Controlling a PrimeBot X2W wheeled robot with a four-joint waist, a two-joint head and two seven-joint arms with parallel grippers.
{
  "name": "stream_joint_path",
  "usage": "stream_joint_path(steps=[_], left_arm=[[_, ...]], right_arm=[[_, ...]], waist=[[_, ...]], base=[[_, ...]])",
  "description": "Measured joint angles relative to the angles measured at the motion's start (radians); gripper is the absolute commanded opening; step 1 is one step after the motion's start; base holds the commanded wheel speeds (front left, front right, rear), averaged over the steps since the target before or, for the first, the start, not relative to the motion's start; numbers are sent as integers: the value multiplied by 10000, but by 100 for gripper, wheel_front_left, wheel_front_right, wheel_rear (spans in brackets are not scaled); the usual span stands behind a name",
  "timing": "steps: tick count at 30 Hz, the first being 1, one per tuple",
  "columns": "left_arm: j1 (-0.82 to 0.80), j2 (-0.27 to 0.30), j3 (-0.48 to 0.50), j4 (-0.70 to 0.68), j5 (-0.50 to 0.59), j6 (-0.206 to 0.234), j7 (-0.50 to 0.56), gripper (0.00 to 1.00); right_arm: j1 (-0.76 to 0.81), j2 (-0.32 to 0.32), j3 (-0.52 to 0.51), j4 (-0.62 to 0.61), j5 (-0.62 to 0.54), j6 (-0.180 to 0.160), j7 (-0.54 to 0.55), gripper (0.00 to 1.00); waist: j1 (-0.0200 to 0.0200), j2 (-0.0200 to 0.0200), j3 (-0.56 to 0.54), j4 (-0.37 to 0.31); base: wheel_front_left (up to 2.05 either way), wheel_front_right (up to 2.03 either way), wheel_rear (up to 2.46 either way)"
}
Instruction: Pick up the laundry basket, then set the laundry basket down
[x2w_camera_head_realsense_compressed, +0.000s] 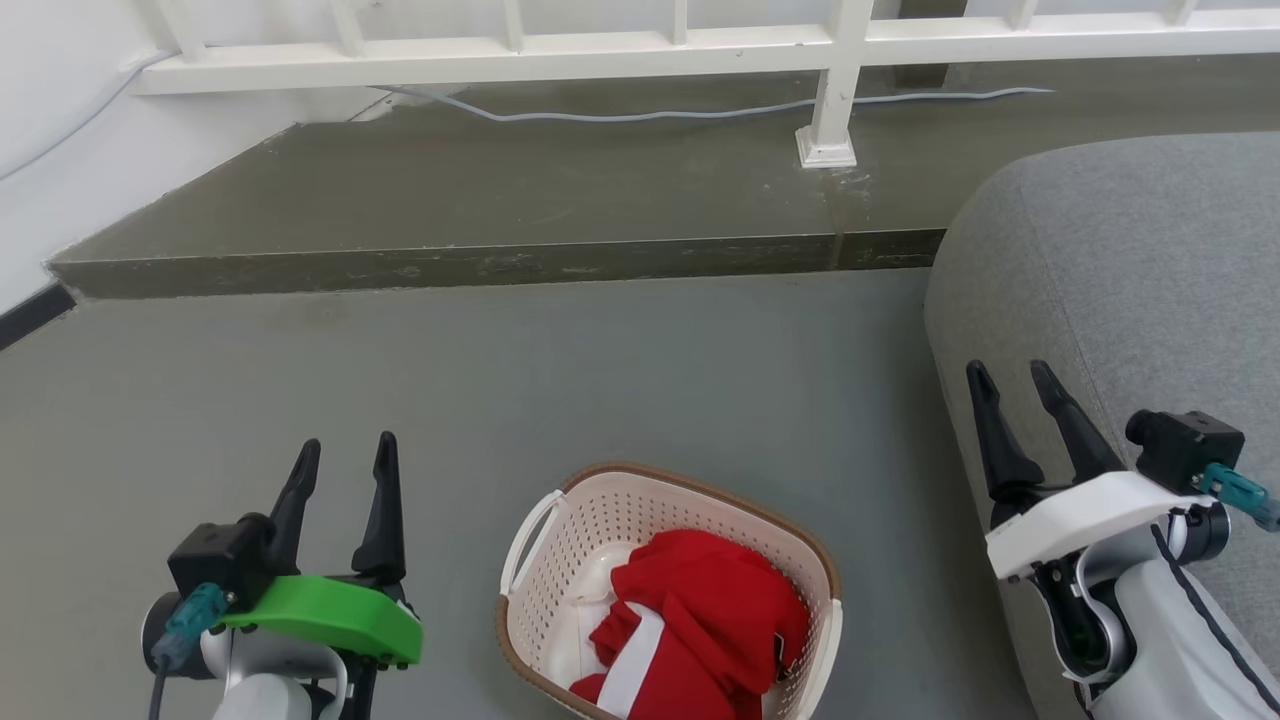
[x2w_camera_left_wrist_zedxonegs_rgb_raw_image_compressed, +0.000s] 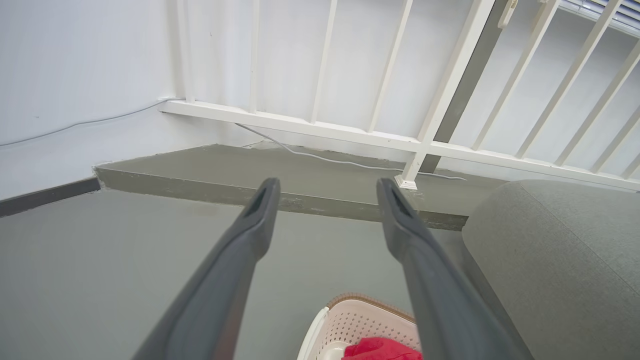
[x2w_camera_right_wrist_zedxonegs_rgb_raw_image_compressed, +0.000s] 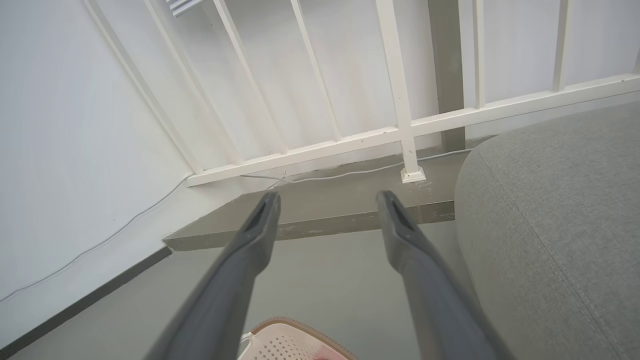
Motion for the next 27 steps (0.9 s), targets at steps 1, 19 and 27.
stream_joint_path(steps=[1,19,27], left_arm=[[-3,-2,-12,-2,107,0,-79,100],[-160,-31,-19,-31,1012,-15,-259,100],[-160,-42,17,-19,1018,-29,-259,100]], right_arm=[[-35,0,17,13,-125,0,-61,100],[-113,125,-59,213,-1104,17,-280,100],[-114,194,-192,270,-1185,105,-280,100]], waist=[[0,0,2,-2],[-1,0,20,-54],[0,0,37,-70]], base=[[0,0,0],[0,0,0],[0,0,0]])
